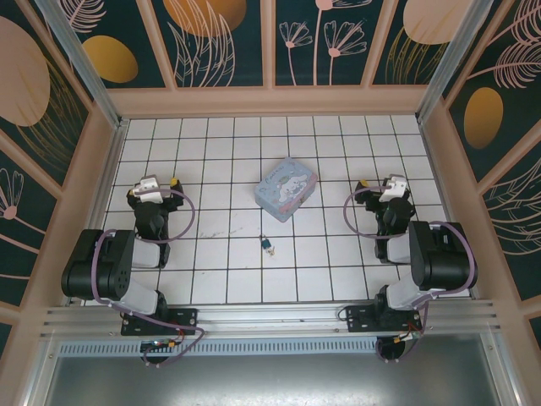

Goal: Unlock a padlock with a key

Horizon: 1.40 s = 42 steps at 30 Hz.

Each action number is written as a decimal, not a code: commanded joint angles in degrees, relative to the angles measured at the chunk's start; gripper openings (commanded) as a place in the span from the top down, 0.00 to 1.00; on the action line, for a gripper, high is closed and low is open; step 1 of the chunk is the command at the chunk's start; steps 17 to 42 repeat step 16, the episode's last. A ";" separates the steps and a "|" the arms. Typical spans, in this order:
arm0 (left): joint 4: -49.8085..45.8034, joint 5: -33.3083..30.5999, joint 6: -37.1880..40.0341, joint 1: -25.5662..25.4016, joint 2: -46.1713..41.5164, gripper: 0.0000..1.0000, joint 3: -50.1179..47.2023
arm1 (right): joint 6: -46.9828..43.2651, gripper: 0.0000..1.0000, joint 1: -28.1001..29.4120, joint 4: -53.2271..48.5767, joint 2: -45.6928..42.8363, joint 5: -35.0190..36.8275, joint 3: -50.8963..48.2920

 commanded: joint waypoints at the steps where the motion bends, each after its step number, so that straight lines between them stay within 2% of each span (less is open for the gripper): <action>1: 0.99 1.08 -0.48 0.35 0.10 0.01 0.04 | 0.74 0.01 0.26 1.30 0.27 0.71 0.26; 42: 1.01 1.05 -0.47 0.35 0.11 0.01 -0.10 | 0.51 0.01 -0.03 1.02 0.34 -0.15 0.49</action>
